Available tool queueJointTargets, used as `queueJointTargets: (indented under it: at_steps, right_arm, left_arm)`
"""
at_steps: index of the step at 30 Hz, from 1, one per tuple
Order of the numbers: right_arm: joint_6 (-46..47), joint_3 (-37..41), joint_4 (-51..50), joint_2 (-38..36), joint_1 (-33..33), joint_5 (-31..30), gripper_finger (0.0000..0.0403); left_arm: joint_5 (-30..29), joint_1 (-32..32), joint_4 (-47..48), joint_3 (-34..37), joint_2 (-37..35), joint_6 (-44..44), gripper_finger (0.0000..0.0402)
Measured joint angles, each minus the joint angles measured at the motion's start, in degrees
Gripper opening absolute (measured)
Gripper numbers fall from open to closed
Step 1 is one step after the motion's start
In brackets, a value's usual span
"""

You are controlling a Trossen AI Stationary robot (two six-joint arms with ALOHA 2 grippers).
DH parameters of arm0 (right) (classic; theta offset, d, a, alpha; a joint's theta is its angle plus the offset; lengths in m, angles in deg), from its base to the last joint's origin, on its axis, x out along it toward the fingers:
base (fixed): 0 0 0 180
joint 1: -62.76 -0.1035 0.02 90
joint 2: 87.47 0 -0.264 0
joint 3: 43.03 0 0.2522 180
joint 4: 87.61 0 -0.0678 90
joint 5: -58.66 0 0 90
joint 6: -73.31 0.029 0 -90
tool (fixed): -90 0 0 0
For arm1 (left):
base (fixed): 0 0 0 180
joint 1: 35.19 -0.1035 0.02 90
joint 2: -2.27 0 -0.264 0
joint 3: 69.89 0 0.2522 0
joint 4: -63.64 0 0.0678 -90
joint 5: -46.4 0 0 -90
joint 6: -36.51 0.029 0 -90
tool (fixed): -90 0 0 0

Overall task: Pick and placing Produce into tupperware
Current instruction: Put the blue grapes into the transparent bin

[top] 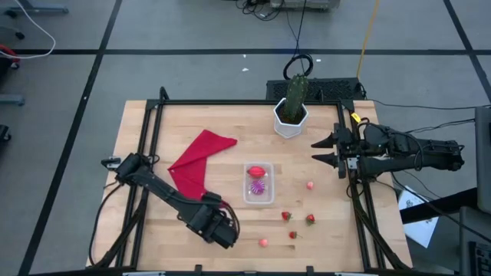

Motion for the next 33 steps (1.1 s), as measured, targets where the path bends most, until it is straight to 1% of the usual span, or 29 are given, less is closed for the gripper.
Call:
queueJointTargets:
  at_steps: [2, 5, 9, 15, 17, 20, 21, 25, 33]
  right_arm:
    - [0.0, 0.0, -0.1, 0.0, 0.0, 0.0, 0.0185]
    - [0.0, 0.0, -0.6, 0.0, 0.0, 0.0, 0.0185]
    - [0.0, 0.0, -0.7, 0.0, 0.0, 0.0, 0.0185]
    - [0.0, 0.0, -0.8, 0.0, 0.0, 0.1, 0.0185]
    - [0.0, 0.0, -0.8, 0.0, 0.0, 0.2, 0.0185]
    - [1.7, 0.0, -0.9, 0.0, 0.0, 0.2, 0.0185]
    - [2.6, 0.0, -0.9, 0.0, 0.0, 0.2, 0.0185]
    - [4.6, 0.0, -0.9, 0.0, 0.0, 0.2, 0.0185]
    - [3.7, 0.0, -0.9, 0.0, 0.0, 0.2, 0.0185]
  left_arm:
    - [1.2, -0.1, -0.8, 0.0, 0.0, -2.1, 0.0388]
    - [1.3, 0.3, -3.3, 0.0, 0.0, -5.9, 0.0388]
    - [1.2, 2.5, -6.0, 0.5, 0.0, -12.8, 0.0388]
    - [1.4, 8.4, -14.1, 6.8, 0.0, -29.1, 0.0388]
    - [-0.5, 10.0, -16.6, 8.8, 0.1, -33.1, 0.0388]
    - [-6.3, 11.1, -17.4, 9.9, 0.0, -34.6, 0.0388]
    - [-7.0, 11.0, -17.8, 10.3, 0.0, -34.6, 0.0388]
    - [-7.5, 9.9, -18.4, 11.6, 0.0, -33.9, 0.0388]
    - [-7.1, 7.0, -19.9, 12.2, 0.0, -33.9, 0.0388]
